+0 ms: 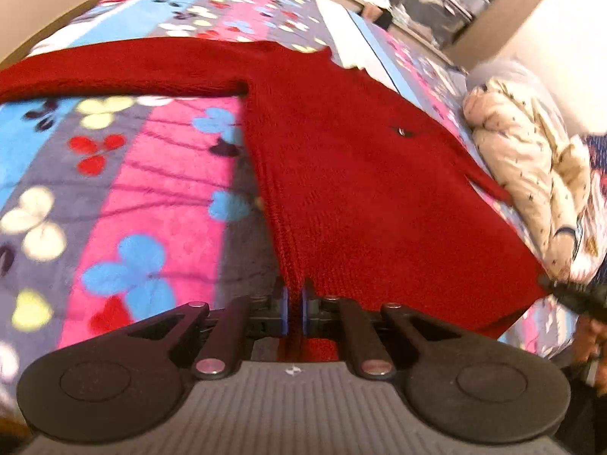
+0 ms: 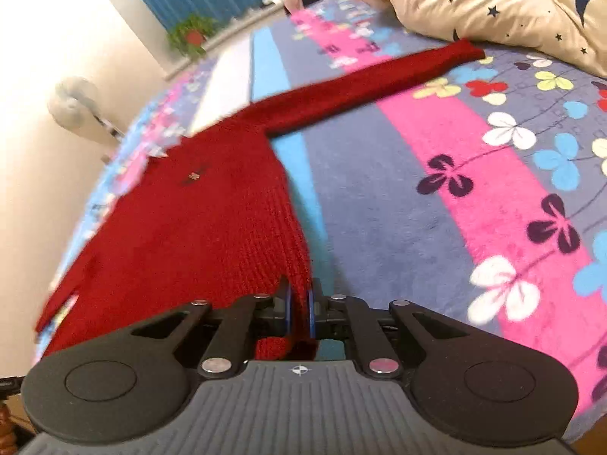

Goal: Fold small clothes

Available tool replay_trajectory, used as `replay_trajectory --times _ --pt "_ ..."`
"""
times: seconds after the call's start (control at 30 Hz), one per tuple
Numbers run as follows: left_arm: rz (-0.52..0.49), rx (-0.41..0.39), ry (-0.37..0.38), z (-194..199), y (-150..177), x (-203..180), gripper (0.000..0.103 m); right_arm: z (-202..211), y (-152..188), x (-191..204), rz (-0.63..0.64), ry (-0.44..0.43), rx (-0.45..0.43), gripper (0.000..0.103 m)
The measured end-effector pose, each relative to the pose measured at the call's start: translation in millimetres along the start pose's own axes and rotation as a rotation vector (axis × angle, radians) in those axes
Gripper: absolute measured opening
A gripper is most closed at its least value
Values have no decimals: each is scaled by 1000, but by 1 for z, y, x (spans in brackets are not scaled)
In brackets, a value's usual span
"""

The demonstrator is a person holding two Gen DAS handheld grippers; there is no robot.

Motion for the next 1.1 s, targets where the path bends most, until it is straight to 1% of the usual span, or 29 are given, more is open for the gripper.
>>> replay_trajectory --times 0.03,0.07,0.17,0.2,0.23,0.27,0.3,0.33,0.37,0.4,0.43,0.47,0.5,0.53,0.57,0.6,0.63,0.67,0.7,0.73,0.77,0.8,0.83,0.87,0.9,0.93,1.0,1.07,1.1 --pt "15 14 -22 1 3 2 6 4 5 0 -2 9 10 8" --pt "17 33 -47 -2 6 3 6 2 9 0 2 43 39 8" --pt "-18 119 -158 -26 9 3 10 -27 18 0 75 185 160 9" --pt "-21 123 -187 -29 9 4 10 -36 17 0 84 219 180 9" --pt "-27 93 -209 -29 7 1 10 -39 18 -1 85 262 172 11" --pt "-42 41 -214 -23 4 -2 10 -39 17 0 91 316 144 14" --pt "-69 -10 -199 -18 1 -9 11 -34 14 4 101 364 90 19" --pt "-99 -49 -162 -13 0 -17 12 -27 13 9 111 363 43 27" --pt "-123 -63 -127 -12 1 -23 16 -21 12 16 129 323 -2 34" --pt "-147 -48 -90 -16 4 -30 19 -17 11 24 161 270 -32 37" --pt "-160 -12 -72 -23 6 -34 22 -17 14 35 208 212 -34 42" --pt "-166 45 -74 -34 10 -35 32 -22 19 41 242 173 -2 47" --pt "-171 126 -105 -48 15 -34 40 -32 26 45 278 141 70 48" --pt "-181 210 -158 -64 22 -32 39 -48 37 49 318 144 176 48" --pt "-201 241 -186 -72 26 -32 38 -61 49 50 359 185 258 48" --pt "-230 230 -195 -73 27 -37 40 -67 56 53 402 213 282 48" --pt "-253 206 -183 -70 26 -43 42 -65 57 59 443 221 261 50" --pt "-259 182 -163 -66 25 -46 46 -61 53 63 445 202 231 50" --pt "-253 170 -148 -64 24 -47 51 -55 50 65 429 167 195 51" --pt "-243 172 -142 -65 25 -48 52 -53 46 64 406 150 185 51" --pt "-240 188 -155 -68 26 -47 54 -56 46 61 395 167 199 51" --pt "-242 208 -177 -73 27 -46 54 -62 48 58 404 217 232 51" --pt "-249 223 -195 -76 28 -45 54 -67 52 58 418 240 260 51" --pt "-250 211 -200 -76 28 -47 54 -68 54 62 431 245 257 52" --pt "-235 176 -201 -75 26 -49 54 -65 52 66 442 242 237 52" --pt "-209 121 -199 -69 21 -48 56 -60 50 70 437 225 199 52" --pt "-164 25 -198 -57 9 -45 71 -48 43 75 393 194 119 52" --pt "-119 -68 -218 -45 0 -41 76 -38 31 76 346 191 17 52" --pt "-103 -102 -226 -41 -5 -42 76 -31 26 76 326 195 -38 52"
Point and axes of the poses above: each gripper's, at about its wrist camera, not at the fingertips, and z roughly against the way its jaws point, x to its left, y to its underside, the point moved 2 cm from there along -z, roughly the way its jaws point, and after that the axes turned 2 degrees about y, right-handed, at the moved point
